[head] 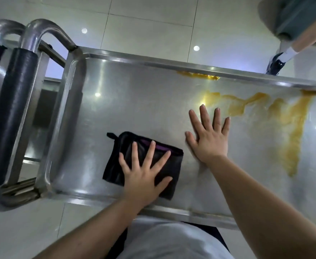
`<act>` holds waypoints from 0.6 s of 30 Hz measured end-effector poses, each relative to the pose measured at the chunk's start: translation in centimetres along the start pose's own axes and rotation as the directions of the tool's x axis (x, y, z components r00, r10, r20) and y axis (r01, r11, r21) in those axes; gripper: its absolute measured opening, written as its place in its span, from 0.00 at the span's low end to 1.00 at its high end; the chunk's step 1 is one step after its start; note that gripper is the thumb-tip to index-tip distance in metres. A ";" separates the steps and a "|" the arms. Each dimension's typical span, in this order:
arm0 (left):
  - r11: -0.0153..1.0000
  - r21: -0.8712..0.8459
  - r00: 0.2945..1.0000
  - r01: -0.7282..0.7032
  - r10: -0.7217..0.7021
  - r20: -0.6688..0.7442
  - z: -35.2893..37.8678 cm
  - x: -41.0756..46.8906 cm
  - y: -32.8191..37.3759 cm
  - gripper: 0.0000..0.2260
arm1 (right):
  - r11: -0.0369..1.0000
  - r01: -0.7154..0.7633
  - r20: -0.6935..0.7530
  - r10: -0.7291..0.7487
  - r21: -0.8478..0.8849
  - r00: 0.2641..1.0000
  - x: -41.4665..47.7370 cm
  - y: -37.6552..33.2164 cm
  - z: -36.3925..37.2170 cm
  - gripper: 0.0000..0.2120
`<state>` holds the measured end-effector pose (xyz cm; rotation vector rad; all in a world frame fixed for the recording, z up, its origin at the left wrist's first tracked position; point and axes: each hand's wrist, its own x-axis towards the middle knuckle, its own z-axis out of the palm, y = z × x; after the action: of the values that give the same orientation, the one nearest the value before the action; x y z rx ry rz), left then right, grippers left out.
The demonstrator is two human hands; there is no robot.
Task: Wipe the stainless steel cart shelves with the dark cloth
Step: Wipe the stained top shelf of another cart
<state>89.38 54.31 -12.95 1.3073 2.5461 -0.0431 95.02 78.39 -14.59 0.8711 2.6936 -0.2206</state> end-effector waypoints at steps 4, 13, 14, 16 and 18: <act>0.999 0.030 0.999 -0.013 0.011 0.041 0.5 -2.4 0.7 0.31 | 1.000 0.003 -0.010 -0.003 0.000 1.000 -0.7 -0.3 0.2 0.32; 0.969 -0.071 0.971 0.238 -0.234 0.056 -4.7 18.6 0.1 0.30 | 1.000 -0.023 -0.041 0.023 0.006 0.999 -0.6 -0.2 0.6 0.31; 0.968 -0.077 0.970 0.239 -0.235 0.064 -5.2 20.8 0.2 0.30 | 1.000 -0.029 -0.036 0.029 0.002 0.999 -0.5 -0.2 0.6 0.31; 0.972 -0.084 0.974 0.218 -0.211 0.084 -5.9 23.6 0.5 0.29 | 0.999 -0.036 -0.018 0.035 -0.013 0.999 -0.4 -0.2 0.5 0.31; 0.976 -0.089 0.977 0.201 -0.193 0.087 -6.1 24.4 0.7 0.29 | 0.999 -0.044 -0.007 0.044 -0.016 0.999 -0.3 -0.2 0.3 0.31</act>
<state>75.07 75.06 -13.34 0.9947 2.5675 -0.0091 95.20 78.04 -14.74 0.9269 2.6755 -0.1857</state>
